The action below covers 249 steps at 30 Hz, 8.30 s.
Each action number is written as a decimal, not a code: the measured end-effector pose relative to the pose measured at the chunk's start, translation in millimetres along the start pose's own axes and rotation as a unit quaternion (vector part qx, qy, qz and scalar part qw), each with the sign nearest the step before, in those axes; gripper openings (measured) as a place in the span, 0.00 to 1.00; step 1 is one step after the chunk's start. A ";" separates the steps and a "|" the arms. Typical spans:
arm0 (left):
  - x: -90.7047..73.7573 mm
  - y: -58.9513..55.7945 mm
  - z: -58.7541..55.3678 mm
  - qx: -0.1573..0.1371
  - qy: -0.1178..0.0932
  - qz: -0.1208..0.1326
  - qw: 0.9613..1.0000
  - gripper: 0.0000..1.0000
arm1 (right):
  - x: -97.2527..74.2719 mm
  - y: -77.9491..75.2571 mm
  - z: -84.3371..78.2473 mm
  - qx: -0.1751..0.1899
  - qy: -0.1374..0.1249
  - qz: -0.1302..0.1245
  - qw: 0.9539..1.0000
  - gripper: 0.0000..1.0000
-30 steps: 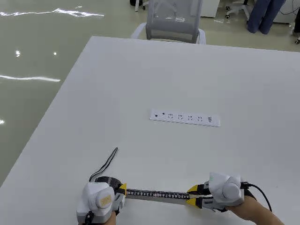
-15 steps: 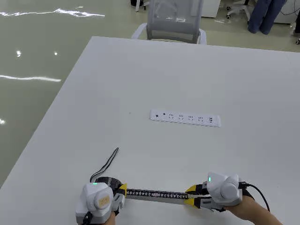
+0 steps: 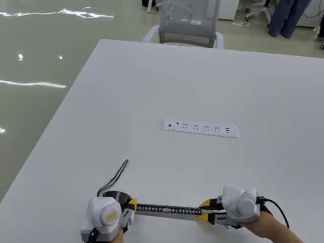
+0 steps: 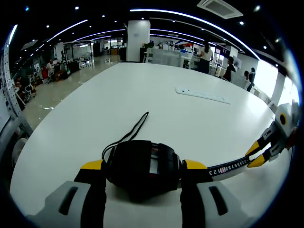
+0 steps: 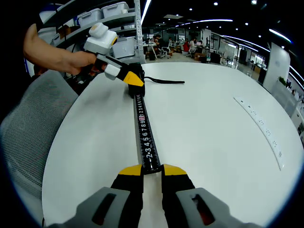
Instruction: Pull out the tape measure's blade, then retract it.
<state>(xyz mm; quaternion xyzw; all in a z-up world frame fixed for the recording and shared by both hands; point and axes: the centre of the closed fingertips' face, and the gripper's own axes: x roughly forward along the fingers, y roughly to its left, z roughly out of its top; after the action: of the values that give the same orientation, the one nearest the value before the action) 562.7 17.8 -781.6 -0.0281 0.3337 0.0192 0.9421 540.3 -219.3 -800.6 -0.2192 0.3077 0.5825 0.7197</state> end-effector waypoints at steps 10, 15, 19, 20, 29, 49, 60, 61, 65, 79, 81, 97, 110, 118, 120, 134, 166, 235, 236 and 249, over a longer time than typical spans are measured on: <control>0.3 0.7 0.1 -0.002 0.001 0.000 1.000 0.60 | 2.3 -0.9 2.2 -0.001 0.000 0.001 1.000 0.13; -0.2 0.7 0.6 -0.004 0.000 -0.003 1.000 0.60 | 4.5 -1.7 3.1 -0.002 -0.001 0.001 1.000 0.13; -0.1 0.7 0.4 -0.005 0.000 -0.005 1.000 0.60 | 6.3 -0.8 5.8 -0.002 -0.002 0.003 1.000 0.13; 0.1 0.8 0.3 -0.005 0.000 -0.005 1.000 0.60 | 6.8 -0.4 6.7 -0.002 -0.002 0.003 1.000 0.13; -0.1 1.4 0.5 -0.009 -0.001 -0.008 1.000 0.60 | 9.9 -0.8 10.1 -0.004 -0.004 0.005 1.000 0.12; -1.8 1.9 2.0 -0.016 -0.002 -0.010 1.000 0.60 | 13.1 0.1 18.9 -0.006 -0.007 0.004 1.000 0.12; -0.6 2.8 1.6 -0.020 -0.004 -0.013 1.000 0.60 | 16.5 0.8 23.9 -0.007 -0.010 0.005 1.000 0.12; -0.6 2.9 1.7 -0.020 -0.004 -0.013 1.000 0.60 | 16.8 0.9 24.3 -0.008 -0.010 0.005 1.000 0.12; -0.3 3.0 1.8 -0.021 -0.004 -0.014 1.000 0.60 | 17.0 1.6 26.6 -0.009 -0.011 0.005 1.000 0.12; -1.3 3.1 2.6 -0.022 -0.004 -0.018 1.000 0.60 | 19.0 2.0 29.8 -0.009 -0.012 0.006 1.000 0.12; -1.5 3.1 2.7 -0.023 -0.004 -0.018 1.000 0.60 | 19.8 1.7 29.7 -0.010 -0.012 0.006 1.000 0.12; -1.2 3.4 2.7 -0.025 -0.004 -0.023 0.999 0.60 | 22.6 3.0 35.4 -0.010 -0.014 0.007 1.000 0.12; -0.8 4.7 2.7 -0.028 -0.004 -0.025 0.999 0.60 | 26.4 3.9 40.1 -0.010 -0.016 0.008 1.000 0.12; -0.9 5.0 3.1 -0.030 -0.005 -0.027 0.999 0.60 | 28.8 4.4 43.1 -0.010 -0.018 0.008 1.000 0.12; -1.0 5.1 3.1 -0.031 -0.005 -0.028 0.999 0.60 | 29.5 4.6 44.5 -0.010 -0.018 0.008 1.000 0.12; -1.4 5.4 3.5 -0.034 -0.006 -0.030 0.999 0.60 | 32.5 5.3 47.9 -0.012 -0.020 0.010 1.000 0.12; -1.3 5.7 3.7 -0.032 -0.008 -0.035 0.999 0.60 | 42.3 10.7 57.1 -0.008 -0.024 0.016 1.000 0.12; -0.5 6.3 3.3 -0.030 -0.007 -0.042 0.999 0.61 | 69.9 19.6 76.8 -0.005 -0.033 0.028 0.999 0.12; -0.7 6.2 3.4 -0.030 -0.007 -0.043 0.999 0.61 | 70.6 19.6 77.0 -0.005 -0.033 0.028 0.999 0.12; -0.9 6.4 3.7 -0.032 -0.005 -0.048 0.998 0.61 | 74.9 22.1 82.5 -0.006 -0.036 0.031 0.999 0.12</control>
<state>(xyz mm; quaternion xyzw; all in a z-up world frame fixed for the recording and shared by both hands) 563.9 24.4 -778.5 -0.0740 0.3261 -0.0149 0.9423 544.1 -106.1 -793.0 -0.1930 0.2851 0.6134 0.7108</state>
